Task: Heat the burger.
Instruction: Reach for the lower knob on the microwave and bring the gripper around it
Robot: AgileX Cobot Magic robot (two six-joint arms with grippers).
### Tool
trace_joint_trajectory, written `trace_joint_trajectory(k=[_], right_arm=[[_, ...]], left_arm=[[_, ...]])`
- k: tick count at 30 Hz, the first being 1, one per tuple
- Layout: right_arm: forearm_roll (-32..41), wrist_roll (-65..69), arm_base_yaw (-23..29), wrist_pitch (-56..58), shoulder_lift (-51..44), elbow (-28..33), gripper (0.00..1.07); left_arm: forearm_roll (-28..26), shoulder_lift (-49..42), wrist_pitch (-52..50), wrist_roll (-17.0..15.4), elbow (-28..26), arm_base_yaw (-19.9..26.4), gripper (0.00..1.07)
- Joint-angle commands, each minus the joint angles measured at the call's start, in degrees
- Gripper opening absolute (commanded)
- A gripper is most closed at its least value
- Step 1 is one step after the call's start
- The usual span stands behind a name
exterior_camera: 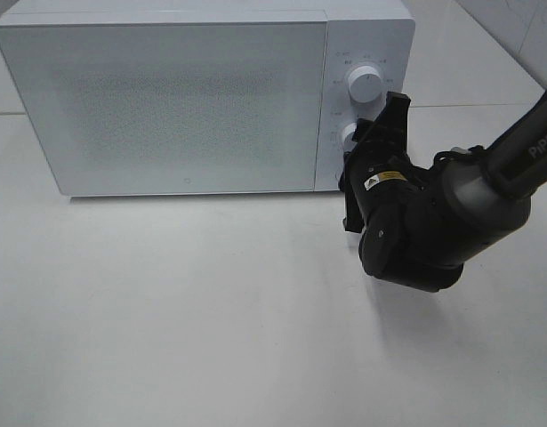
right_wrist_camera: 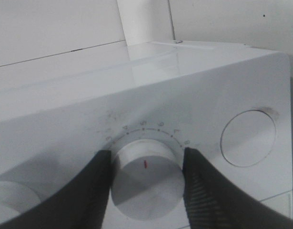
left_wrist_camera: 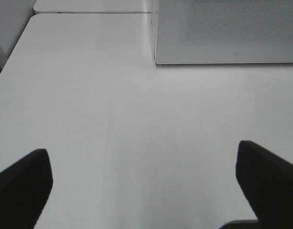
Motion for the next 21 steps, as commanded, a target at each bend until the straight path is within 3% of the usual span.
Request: trace_joint_trajectory(k=[1, 9, 13, 14, 15, 16, 18, 21], right_arm=[[-0.52, -1.55, -0.52, -6.19, -0.40, -0.74, 0.10], [2.52, -3.61, -0.52, -6.19, -0.40, -0.63, 0.31], [6.99, -5.61, -0.52, -6.19, -0.40, -0.57, 0.52], [6.99, -5.61, -0.52, -6.19, -0.40, -0.57, 0.52], [8.59, -7.10, -0.52, -6.19, -0.40, -0.57, 0.61], [8.59, -7.10, -0.52, -6.19, -0.40, -0.57, 0.61], [8.77, -9.51, -0.52, -6.19, -0.46, -0.57, 0.74], [5.84, -9.85, -0.52, -6.13, -0.57, -0.52, 0.80]], left_arm=[[-0.06, -1.49, -0.63, -0.34, 0.06, 0.23, 1.00], [-0.06, -1.49, -0.63, -0.34, 0.06, 0.23, 1.00], [-0.06, -1.49, -0.63, -0.34, 0.06, 0.23, 1.00], [-0.06, -1.49, -0.63, -0.34, 0.06, 0.23, 1.00], [-0.06, -1.49, -0.63, -0.34, 0.06, 0.23, 1.00], [-0.06, -1.49, -0.63, -0.34, 0.06, 0.23, 1.00], [-0.06, -1.49, -0.63, -0.34, 0.06, 0.23, 1.00], [-0.06, -1.49, -0.63, -0.34, 0.06, 0.23, 1.00]])
